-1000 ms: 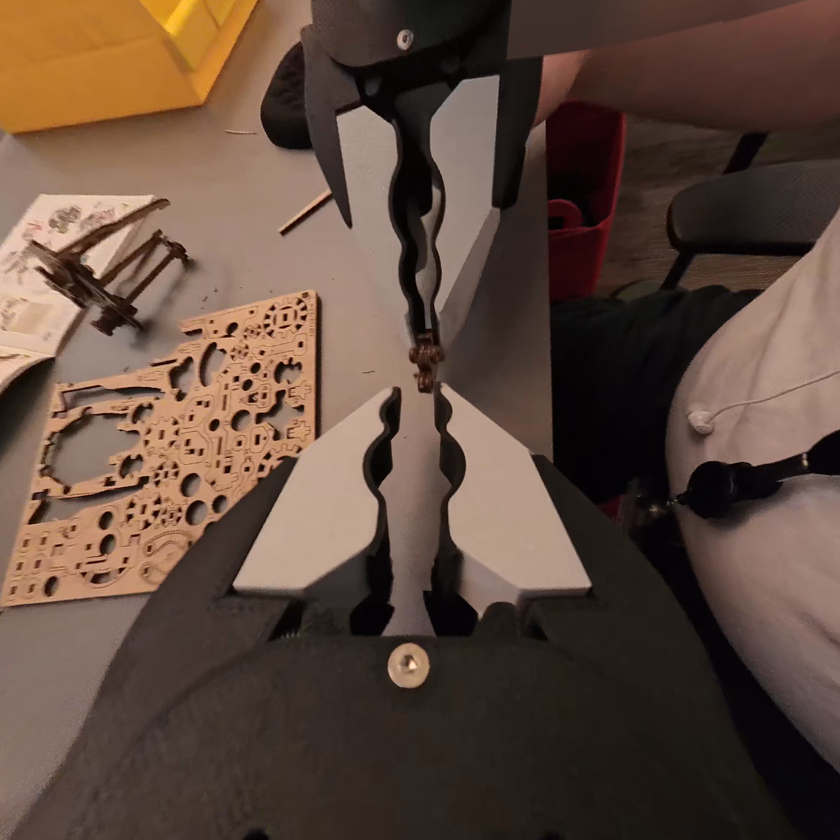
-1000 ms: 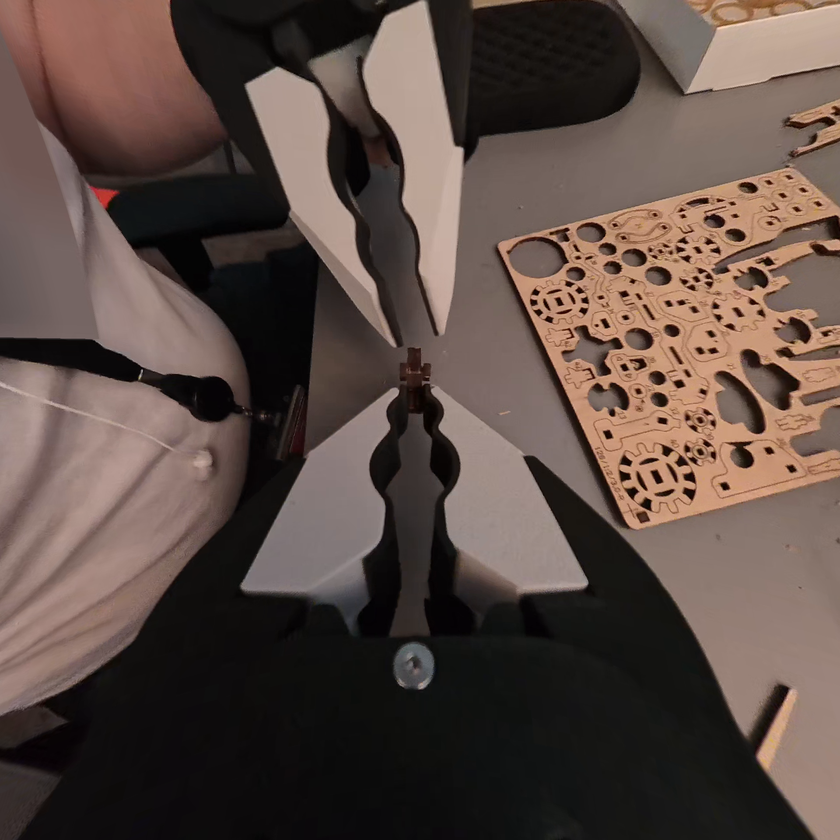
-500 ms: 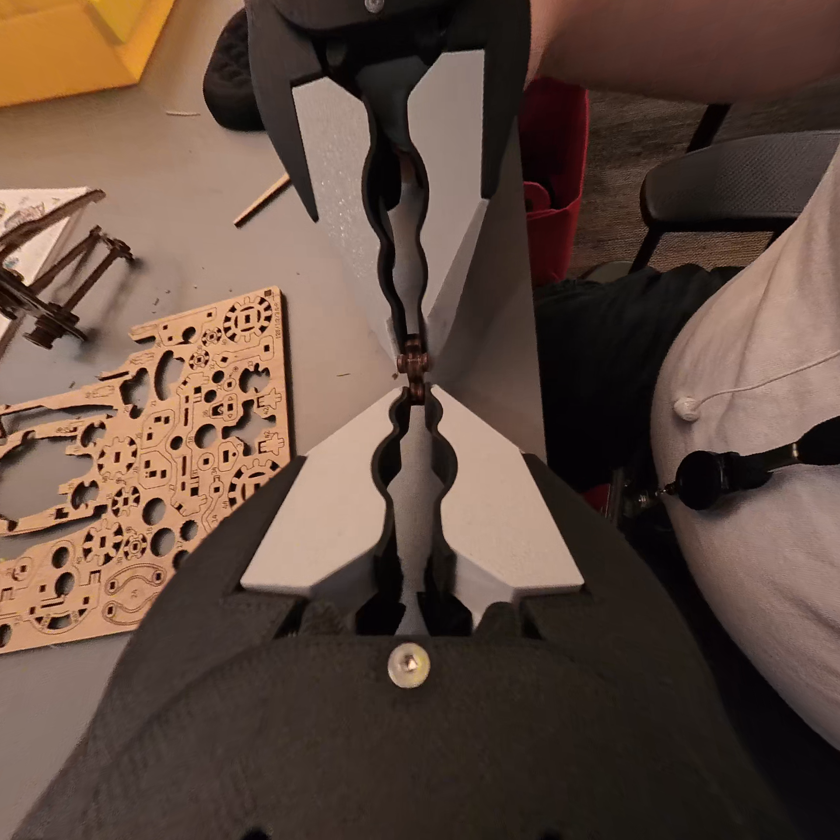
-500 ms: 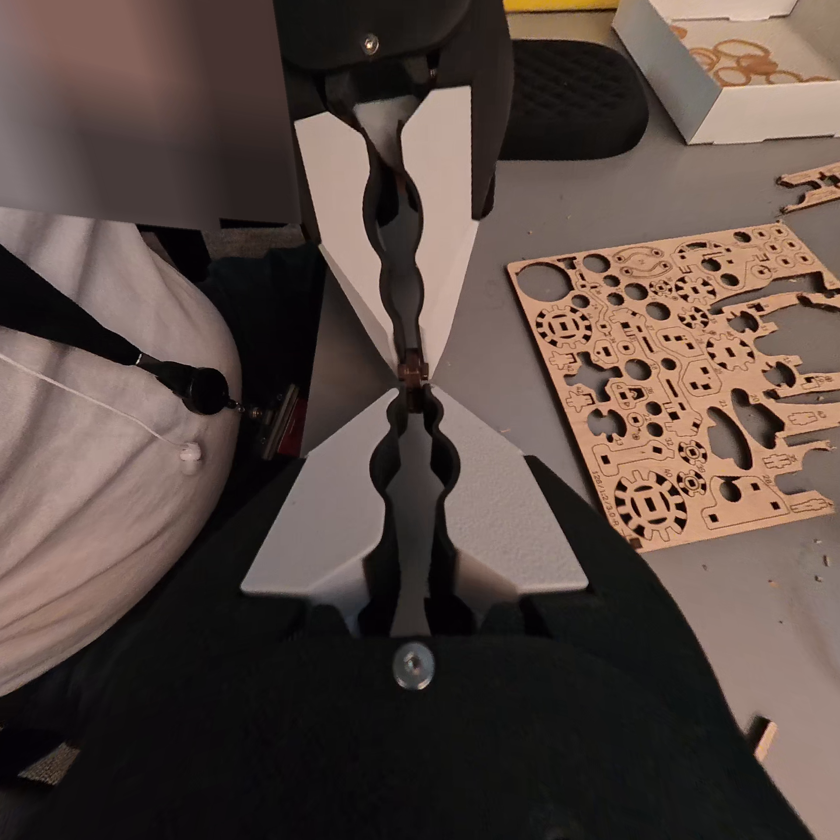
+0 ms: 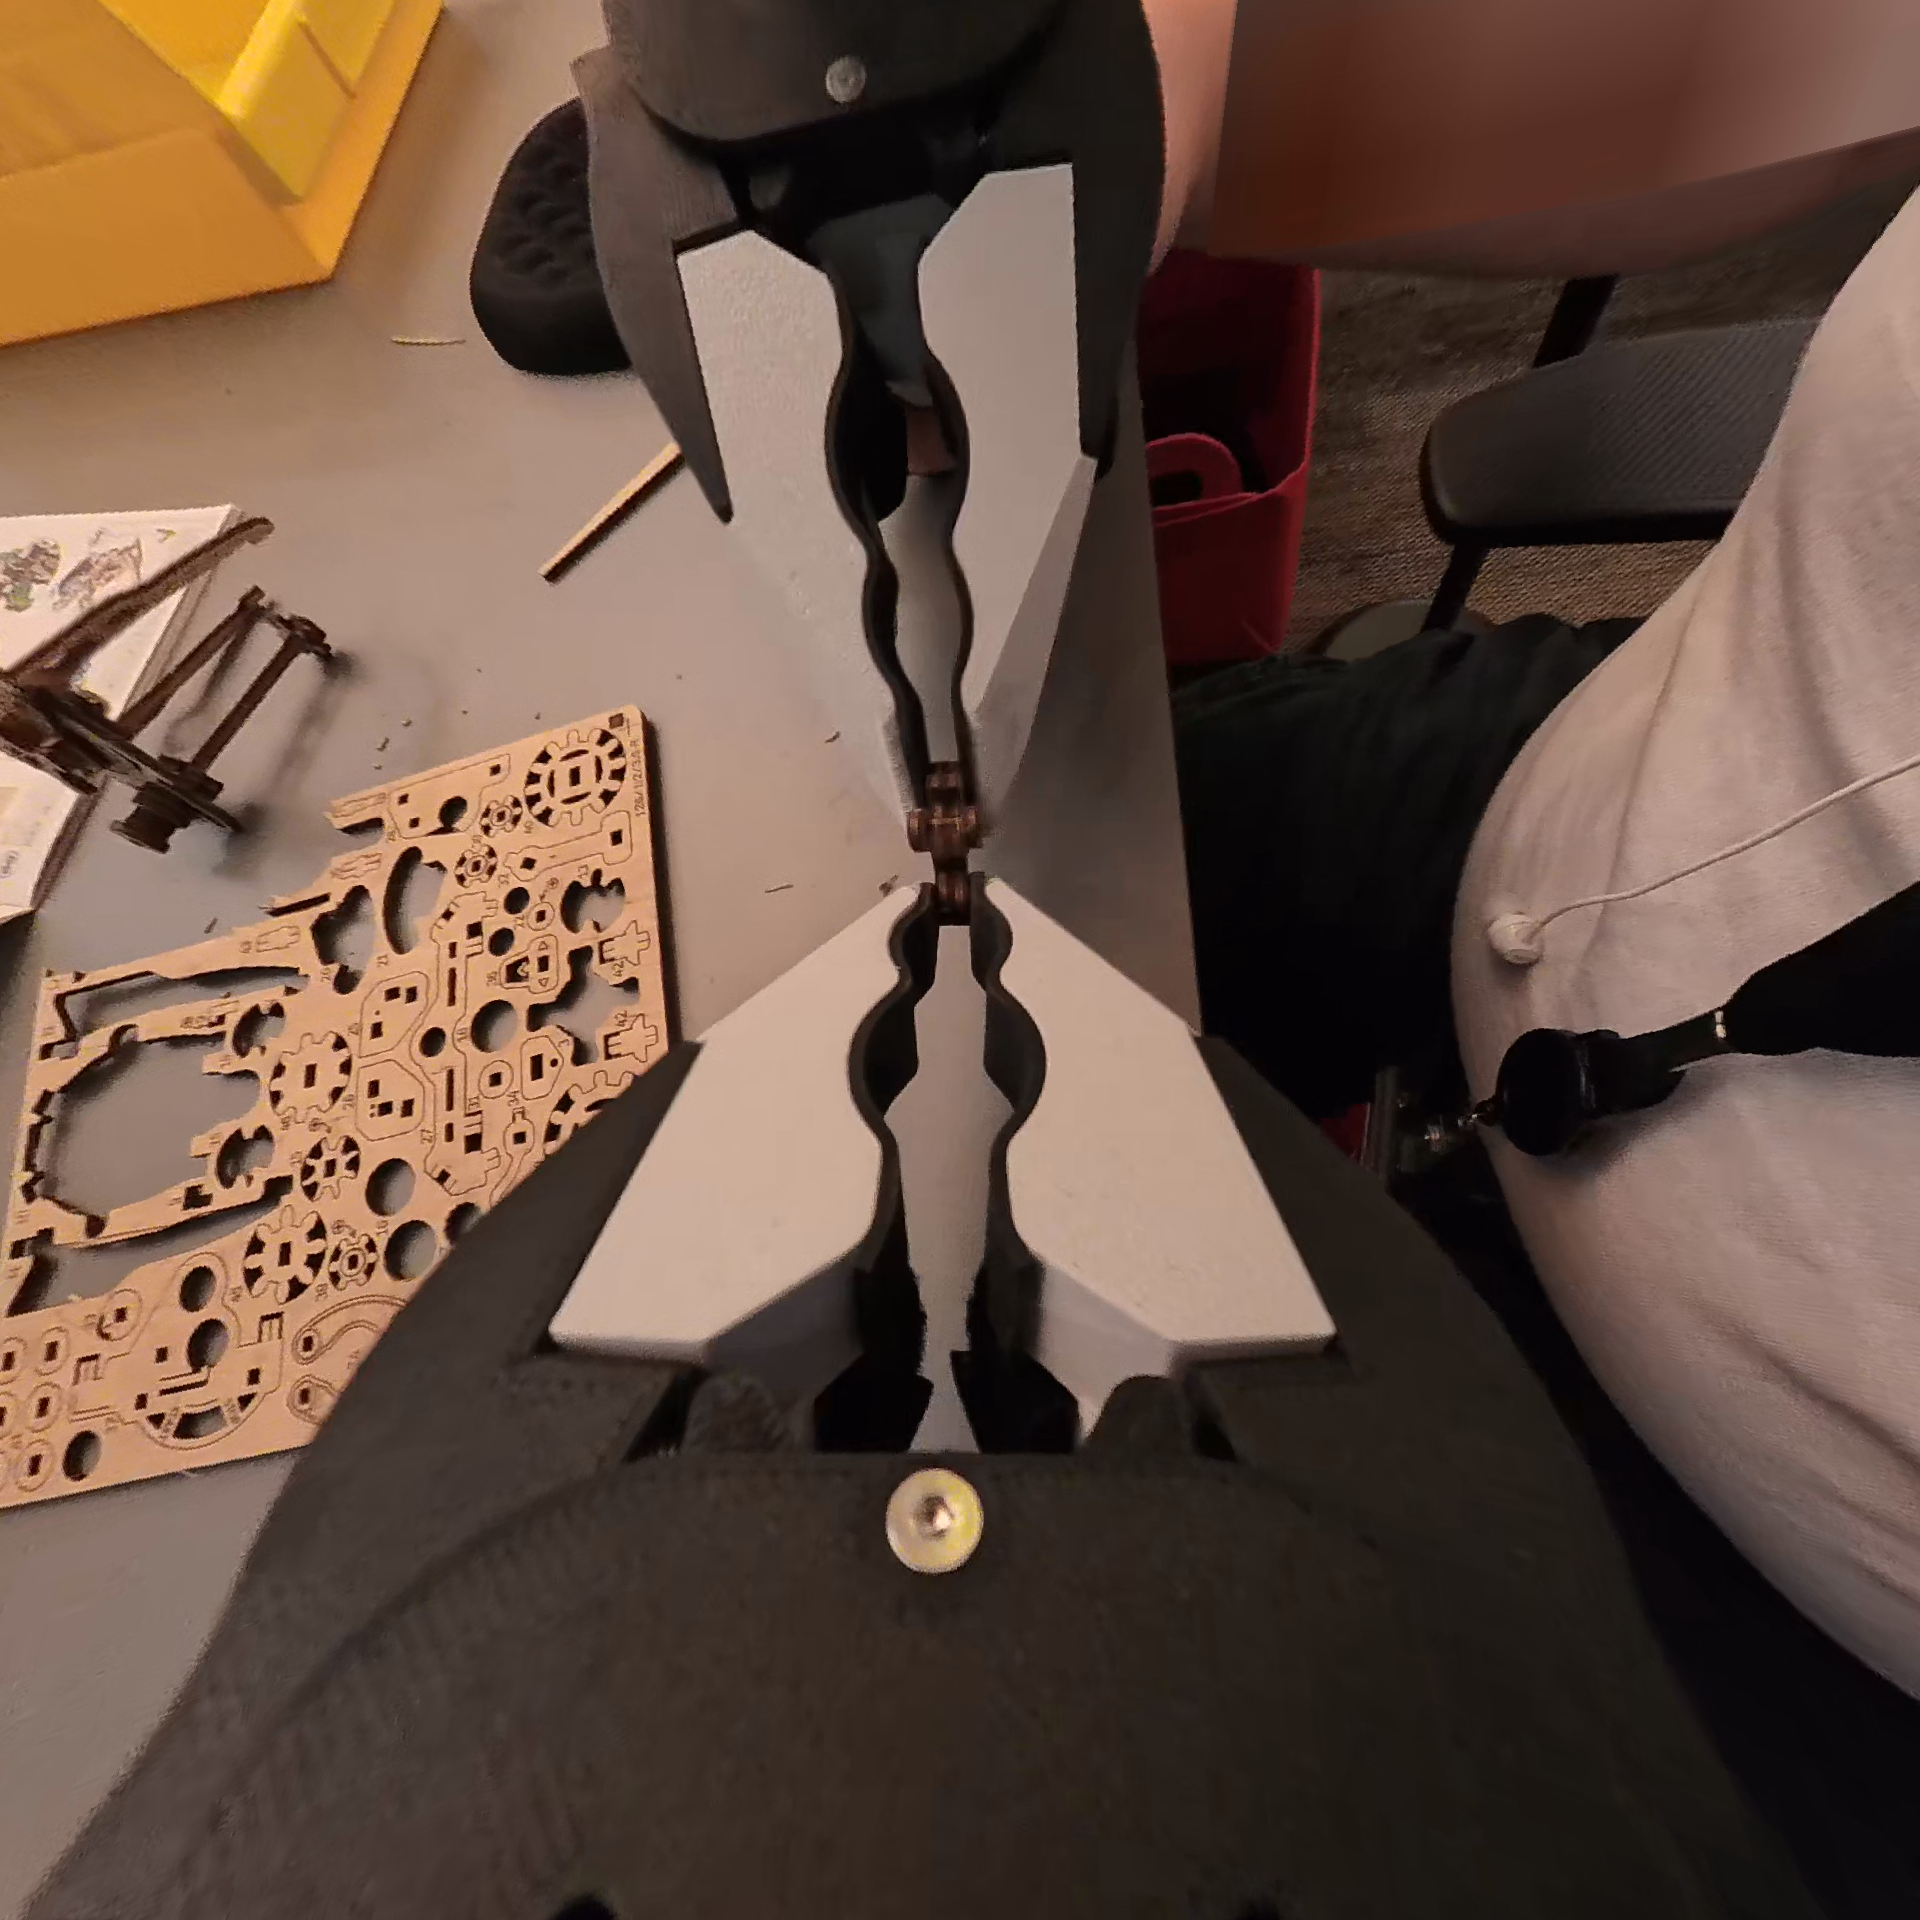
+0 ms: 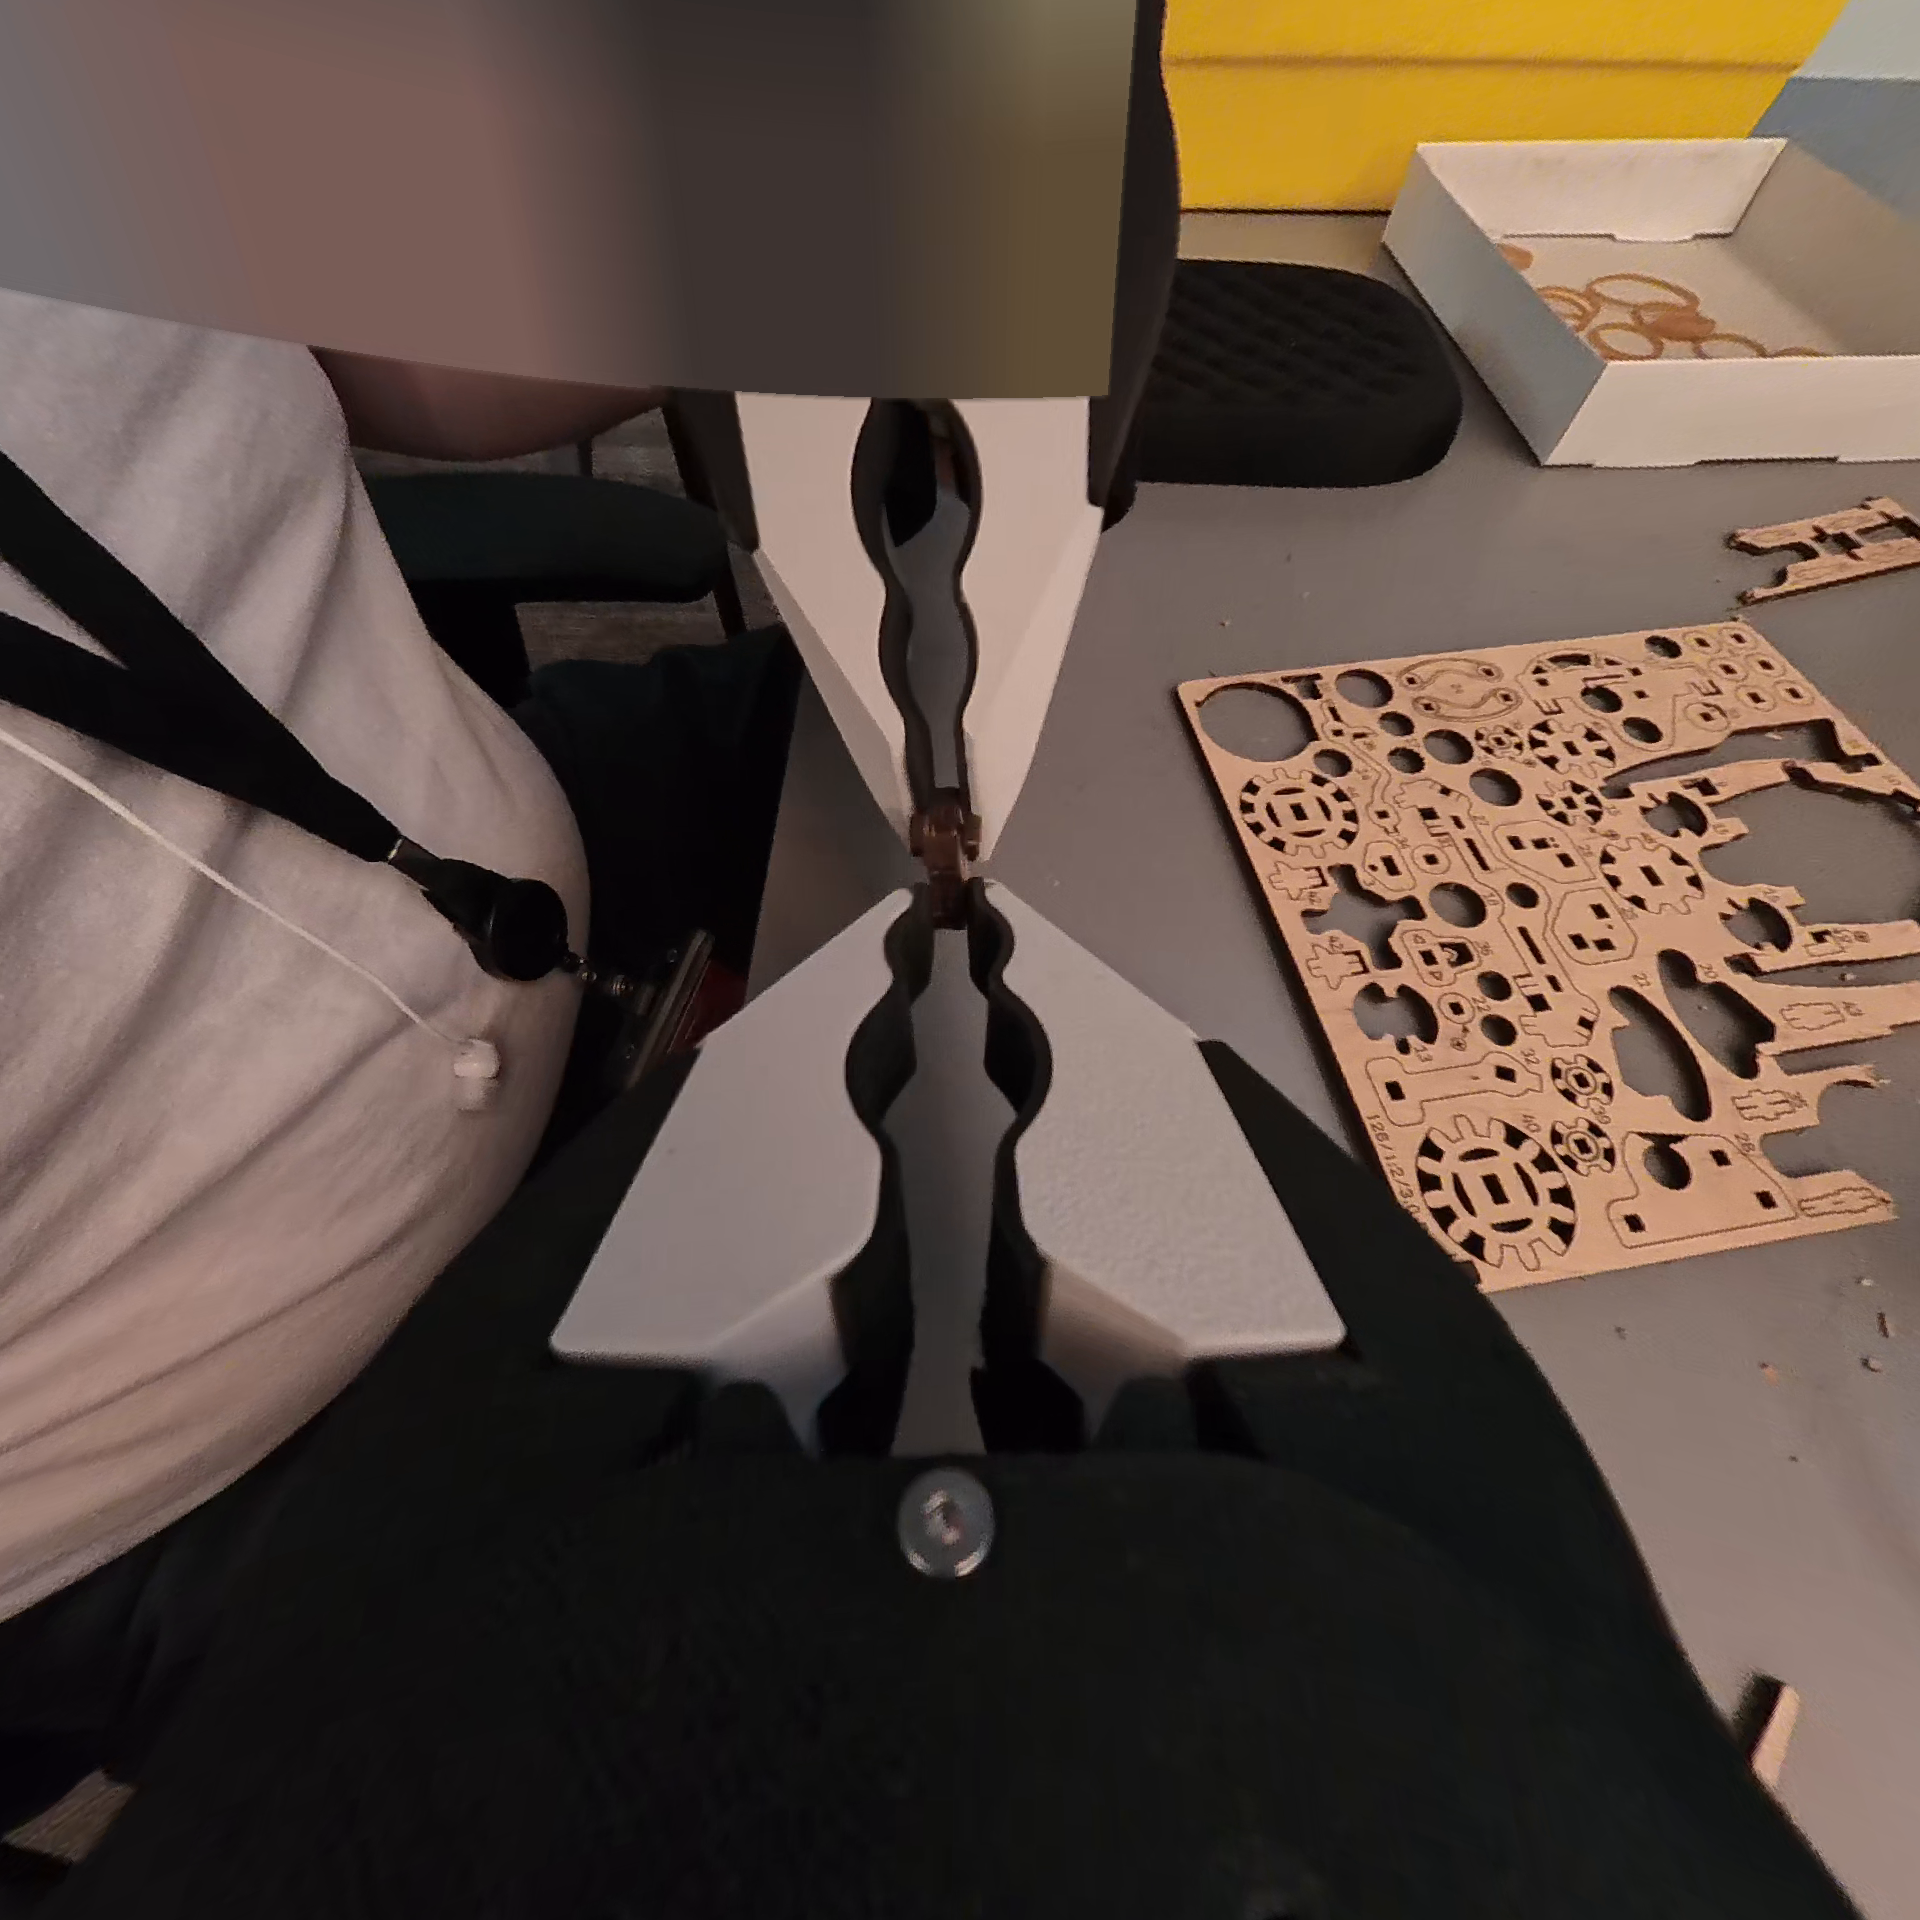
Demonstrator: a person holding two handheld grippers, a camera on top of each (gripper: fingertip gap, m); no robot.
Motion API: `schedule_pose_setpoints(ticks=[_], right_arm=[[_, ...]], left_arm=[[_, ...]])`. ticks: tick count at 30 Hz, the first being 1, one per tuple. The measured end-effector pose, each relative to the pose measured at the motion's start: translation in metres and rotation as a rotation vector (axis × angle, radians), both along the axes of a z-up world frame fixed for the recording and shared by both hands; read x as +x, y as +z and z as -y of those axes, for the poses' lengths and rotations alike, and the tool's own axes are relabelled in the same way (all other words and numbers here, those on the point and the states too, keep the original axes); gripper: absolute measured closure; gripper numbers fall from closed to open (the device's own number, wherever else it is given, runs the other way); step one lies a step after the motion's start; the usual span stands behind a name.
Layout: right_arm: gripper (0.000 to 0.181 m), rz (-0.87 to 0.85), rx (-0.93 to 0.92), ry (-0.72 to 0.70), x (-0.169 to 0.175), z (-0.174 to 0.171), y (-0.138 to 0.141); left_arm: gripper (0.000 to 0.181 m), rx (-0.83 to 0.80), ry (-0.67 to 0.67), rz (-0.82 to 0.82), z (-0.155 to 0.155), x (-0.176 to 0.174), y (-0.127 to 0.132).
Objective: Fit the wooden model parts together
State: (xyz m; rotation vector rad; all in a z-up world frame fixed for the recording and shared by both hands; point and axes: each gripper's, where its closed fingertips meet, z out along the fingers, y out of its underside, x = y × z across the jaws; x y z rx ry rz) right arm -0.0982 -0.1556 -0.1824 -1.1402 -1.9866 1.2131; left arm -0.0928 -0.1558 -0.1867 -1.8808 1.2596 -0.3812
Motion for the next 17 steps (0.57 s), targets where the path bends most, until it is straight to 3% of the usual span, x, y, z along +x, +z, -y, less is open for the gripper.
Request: schedule_pose_setpoints(ticks=[4,10,17], right_arm=[[0.177,0.064,-0.164,-0.037,-0.002,0.000,0.002],[0.178,0.192,-0.846,-0.067,-0.005,-0.008,0.030],[0.178,0.269,-1.110,-0.018,-0.001,-0.007,0.045]], left_arm=[[0.169,-0.040,0.011,0.053,0.000,-0.002,0.003],[0.136,0.110,0.097,0.042,-0.017,-0.011,0.014],[0.154,0.316,0.055,0.086,-0.021,0.001,0.046]])
